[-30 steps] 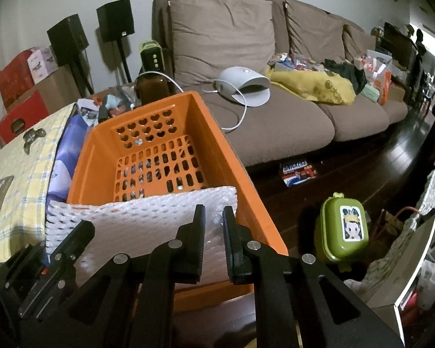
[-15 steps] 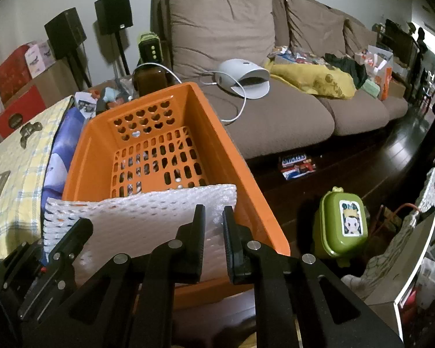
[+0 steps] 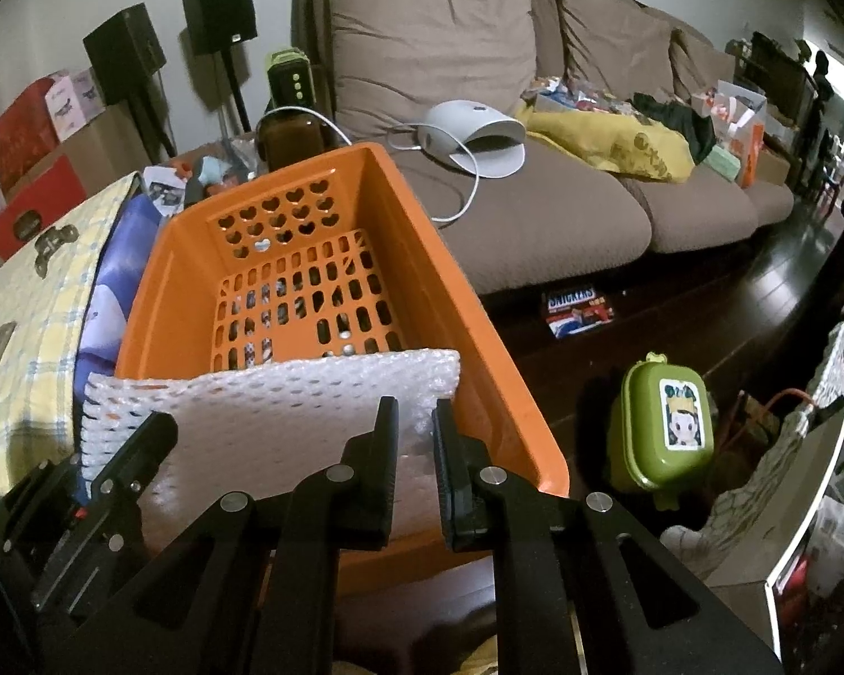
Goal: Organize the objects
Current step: 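Hold the white foam sleeve down inside the orange basket with the left gripper, then open the left gripper to release the foam sleeve in the basket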
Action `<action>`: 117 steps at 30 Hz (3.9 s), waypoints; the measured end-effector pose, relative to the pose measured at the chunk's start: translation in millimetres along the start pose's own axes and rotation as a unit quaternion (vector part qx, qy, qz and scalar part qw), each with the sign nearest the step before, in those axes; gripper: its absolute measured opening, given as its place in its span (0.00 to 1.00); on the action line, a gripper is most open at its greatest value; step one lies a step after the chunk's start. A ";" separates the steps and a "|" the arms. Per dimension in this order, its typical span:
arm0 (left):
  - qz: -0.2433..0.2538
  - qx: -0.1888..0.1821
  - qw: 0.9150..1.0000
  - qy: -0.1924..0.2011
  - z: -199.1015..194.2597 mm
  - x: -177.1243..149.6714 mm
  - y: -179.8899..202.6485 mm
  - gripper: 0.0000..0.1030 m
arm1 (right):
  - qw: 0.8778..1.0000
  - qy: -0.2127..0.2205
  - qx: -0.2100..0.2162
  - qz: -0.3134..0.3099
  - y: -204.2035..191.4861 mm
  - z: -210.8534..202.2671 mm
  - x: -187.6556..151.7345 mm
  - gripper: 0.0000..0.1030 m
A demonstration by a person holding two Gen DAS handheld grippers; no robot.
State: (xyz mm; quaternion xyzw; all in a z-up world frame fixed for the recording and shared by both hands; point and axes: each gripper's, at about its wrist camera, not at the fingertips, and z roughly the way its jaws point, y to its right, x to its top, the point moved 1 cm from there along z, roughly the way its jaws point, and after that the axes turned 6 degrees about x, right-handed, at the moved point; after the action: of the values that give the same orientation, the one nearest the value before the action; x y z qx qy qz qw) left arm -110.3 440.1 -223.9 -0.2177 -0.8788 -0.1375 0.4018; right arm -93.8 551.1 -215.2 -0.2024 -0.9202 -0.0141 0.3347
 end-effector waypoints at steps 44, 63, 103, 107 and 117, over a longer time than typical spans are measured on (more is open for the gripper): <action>-0.001 0.001 1.000 -0.011 2.8 -0.1 -1.3 0.09 | 1.000 -0.029 -0.004 -0.002 2.9 7.9 -4.3 0.13; 0.003 0.001 1.000 -0.019 4.2 -2.1 1.6 0.09 | 1.000 -0.031 -0.006 -0.004 2.8 9.1 -5.5 0.14; 0.013 0.007 1.000 -0.024 3.3 -5.0 5.3 0.09 | 0.999 -0.041 -0.017 -0.015 1.7 14.6 -10.5 0.18; 0.018 0.010 1.000 -0.023 3.6 -4.2 5.8 0.16 | 0.999 -0.033 -0.017 -0.016 1.6 12.4 -10.1 0.22; 0.017 0.011 1.000 -0.021 2.6 1.2 2.7 0.19 | 0.999 -0.025 -0.019 -0.012 2.8 9.3 -7.4 0.22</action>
State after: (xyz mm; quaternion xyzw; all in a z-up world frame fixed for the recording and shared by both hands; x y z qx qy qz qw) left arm -111.3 443.8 -224.4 -0.2309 -0.8845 -0.1165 0.3882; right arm -93.3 552.5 -227.3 -0.1981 -0.9301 -0.0305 0.3076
